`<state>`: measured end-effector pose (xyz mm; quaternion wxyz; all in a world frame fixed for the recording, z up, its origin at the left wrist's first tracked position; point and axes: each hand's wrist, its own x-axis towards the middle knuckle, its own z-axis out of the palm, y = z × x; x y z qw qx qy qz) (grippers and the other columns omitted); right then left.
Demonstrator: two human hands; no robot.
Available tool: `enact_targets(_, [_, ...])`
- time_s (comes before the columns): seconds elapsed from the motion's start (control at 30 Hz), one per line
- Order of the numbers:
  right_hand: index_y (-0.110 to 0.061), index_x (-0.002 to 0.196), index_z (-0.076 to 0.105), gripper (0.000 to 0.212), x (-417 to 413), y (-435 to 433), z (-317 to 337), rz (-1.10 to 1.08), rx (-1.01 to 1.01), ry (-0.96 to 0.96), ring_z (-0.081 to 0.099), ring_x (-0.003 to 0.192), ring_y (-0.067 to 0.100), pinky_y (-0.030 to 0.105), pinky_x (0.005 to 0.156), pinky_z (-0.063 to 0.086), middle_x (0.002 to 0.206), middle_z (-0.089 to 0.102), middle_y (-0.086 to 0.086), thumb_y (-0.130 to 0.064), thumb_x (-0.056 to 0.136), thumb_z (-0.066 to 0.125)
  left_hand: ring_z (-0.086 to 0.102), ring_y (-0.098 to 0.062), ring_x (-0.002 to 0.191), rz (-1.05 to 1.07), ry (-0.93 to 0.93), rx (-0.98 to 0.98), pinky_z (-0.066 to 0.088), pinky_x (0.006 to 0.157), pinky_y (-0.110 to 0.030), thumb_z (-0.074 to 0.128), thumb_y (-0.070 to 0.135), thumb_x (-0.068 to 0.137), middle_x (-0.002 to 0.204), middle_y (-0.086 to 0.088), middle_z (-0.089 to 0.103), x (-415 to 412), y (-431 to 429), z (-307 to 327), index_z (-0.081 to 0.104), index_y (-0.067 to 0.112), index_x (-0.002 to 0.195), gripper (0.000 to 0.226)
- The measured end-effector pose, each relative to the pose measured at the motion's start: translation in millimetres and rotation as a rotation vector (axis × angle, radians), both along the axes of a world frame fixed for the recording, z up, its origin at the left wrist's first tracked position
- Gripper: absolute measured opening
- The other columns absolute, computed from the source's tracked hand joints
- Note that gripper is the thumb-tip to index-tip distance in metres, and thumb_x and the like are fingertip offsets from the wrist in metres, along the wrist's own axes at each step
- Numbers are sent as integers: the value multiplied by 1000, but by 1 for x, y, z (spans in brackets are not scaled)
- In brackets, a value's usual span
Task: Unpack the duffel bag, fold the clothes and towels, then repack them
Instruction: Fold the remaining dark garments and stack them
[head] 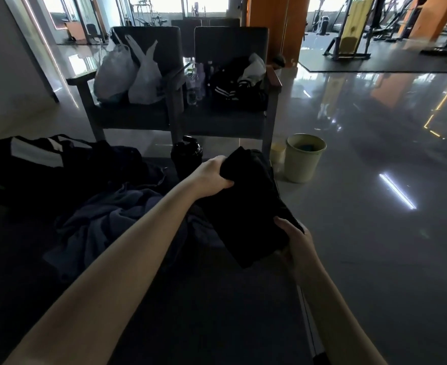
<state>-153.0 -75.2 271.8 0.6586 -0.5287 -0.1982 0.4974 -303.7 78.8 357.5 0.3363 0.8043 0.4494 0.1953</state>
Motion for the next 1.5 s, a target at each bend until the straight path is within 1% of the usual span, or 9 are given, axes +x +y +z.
enact_targets(0.1, [-8,95,60,10,6,34,-4,-40,44,31,67,62,12,22,46,49,75,67,3,-12,86,63,59,-18,99,-31,69,132,48,86,-32,68,18,81,106,-2,62,28,41,5,53,19,122,43])
enact_targets(0.3, [-6,108,55,19,5,90,-30,-165,16,44,63,60,6,16,43,46,84,62,4,-13,91,59,55,-17,111,-66,187,387,31,100,-37,57,25,89,115,5,63,82,105,-21,49,27,129,41])
enact_targets(0.5, [-12,111,59,23,2,96,-32,-231,-165,-146,66,95,18,35,83,55,105,67,6,-21,90,62,34,-15,134,-25,296,468,16,111,-37,54,23,92,139,4,46,105,108,-81,38,25,142,52])
enact_targets(0.67, [-26,101,62,16,2,96,-13,-136,-215,-286,65,86,-1,13,70,50,94,69,-10,-15,89,63,48,-30,119,168,294,652,37,97,-46,76,25,75,124,-11,52,89,91,-75,56,15,124,54])
enact_targets(0.87, [-38,92,54,20,4,100,22,32,-340,-350,60,83,-12,4,66,43,85,61,-21,-20,90,62,-6,-15,147,61,488,49,6,120,-43,29,58,95,160,-2,2,79,74,-76,3,15,152,76])
enact_targets(0.93, [-31,114,54,26,10,102,31,98,-405,-419,52,95,-10,6,77,38,103,52,-20,-33,89,62,-11,-14,146,37,543,10,4,120,-42,27,57,95,160,0,-5,78,77,-82,-4,16,152,77])
enact_targets(1.13, [-22,137,43,52,44,124,41,165,-470,-444,45,122,8,26,100,42,132,48,-8,-38,90,59,-15,-12,146,-10,640,-69,0,120,-40,24,58,96,160,2,-10,81,89,-81,-9,18,152,76])
enact_targets(1.37, [-22,145,31,72,56,161,30,277,-541,-371,45,127,15,37,103,44,133,47,-7,-49,84,60,-14,-6,144,47,496,-157,-1,119,-36,19,69,86,160,6,-6,74,92,-90,-2,22,152,84])
enact_targets(1.5, [-25,123,50,54,62,173,17,274,-572,-303,52,114,14,34,94,49,122,51,-7,-56,79,62,-15,3,140,86,362,-164,-6,117,-32,7,74,72,159,11,-2,69,90,-99,2,26,151,92])
